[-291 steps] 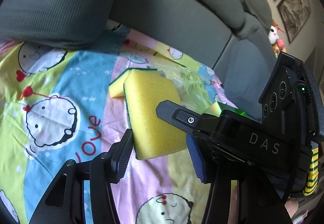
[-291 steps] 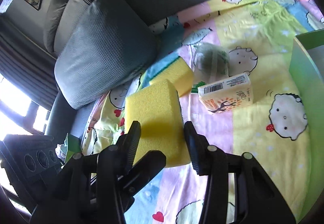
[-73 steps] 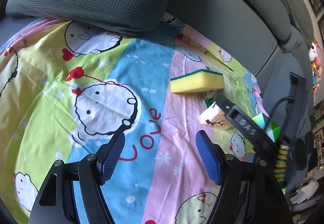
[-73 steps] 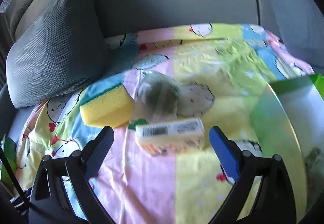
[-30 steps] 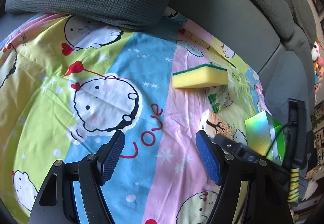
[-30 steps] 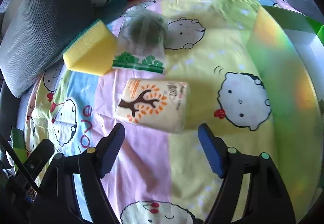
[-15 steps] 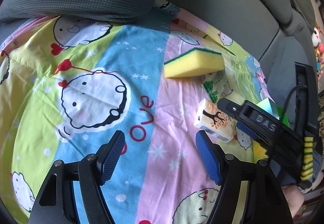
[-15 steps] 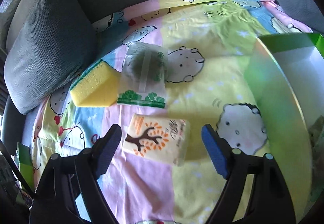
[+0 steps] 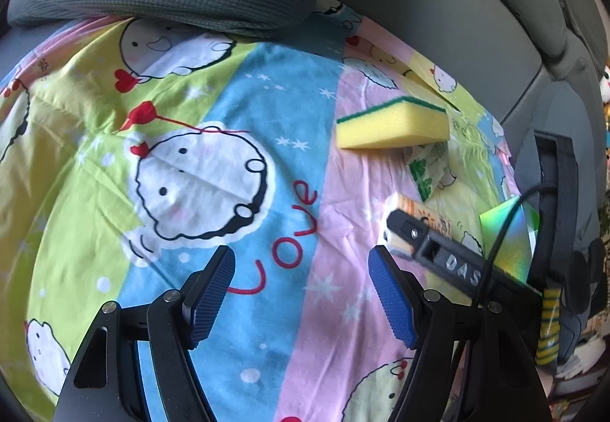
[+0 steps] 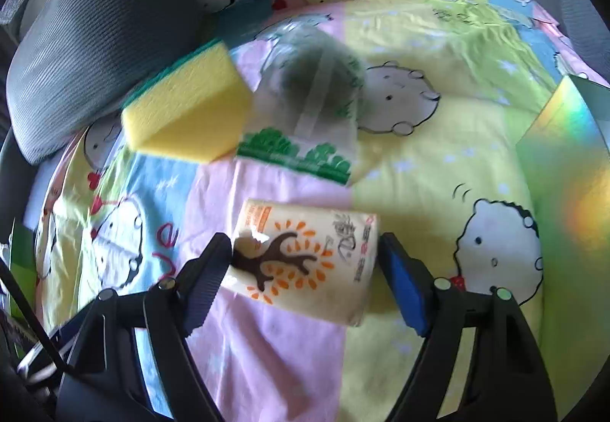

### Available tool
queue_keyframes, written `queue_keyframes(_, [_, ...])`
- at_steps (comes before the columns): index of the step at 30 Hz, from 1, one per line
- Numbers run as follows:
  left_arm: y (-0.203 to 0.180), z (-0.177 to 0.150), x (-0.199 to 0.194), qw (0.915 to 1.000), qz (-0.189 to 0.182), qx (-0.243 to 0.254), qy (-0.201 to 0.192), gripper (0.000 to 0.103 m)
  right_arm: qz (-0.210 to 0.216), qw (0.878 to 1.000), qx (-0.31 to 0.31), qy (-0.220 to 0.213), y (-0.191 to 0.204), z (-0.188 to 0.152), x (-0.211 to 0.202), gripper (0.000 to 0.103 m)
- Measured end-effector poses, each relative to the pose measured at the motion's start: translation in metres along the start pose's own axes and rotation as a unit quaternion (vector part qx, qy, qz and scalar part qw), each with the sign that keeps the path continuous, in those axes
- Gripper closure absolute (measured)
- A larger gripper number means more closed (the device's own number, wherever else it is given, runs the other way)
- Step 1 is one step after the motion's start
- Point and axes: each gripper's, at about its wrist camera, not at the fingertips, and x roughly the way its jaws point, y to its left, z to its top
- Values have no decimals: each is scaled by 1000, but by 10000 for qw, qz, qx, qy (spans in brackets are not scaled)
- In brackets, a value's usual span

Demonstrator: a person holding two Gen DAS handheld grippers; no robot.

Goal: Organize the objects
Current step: 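Move the right gripper back to the white tree-printed tissue pack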

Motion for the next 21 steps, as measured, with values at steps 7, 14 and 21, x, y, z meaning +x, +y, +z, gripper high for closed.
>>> queue_keyframes(7, [17,5,-5,9997,33,-255,-60,30,98,9992,-369,148,13,-11,-2,25])
queue_keyframes(14, [28,7,-5,9990,21,-455,-13,30,637,9964,-405,382,20,-17,-3,25])
queue_keyframes(21, [26,6,0,9990,-30,-433,132,30,660,9973,-131,278,14,-20,-14,25])
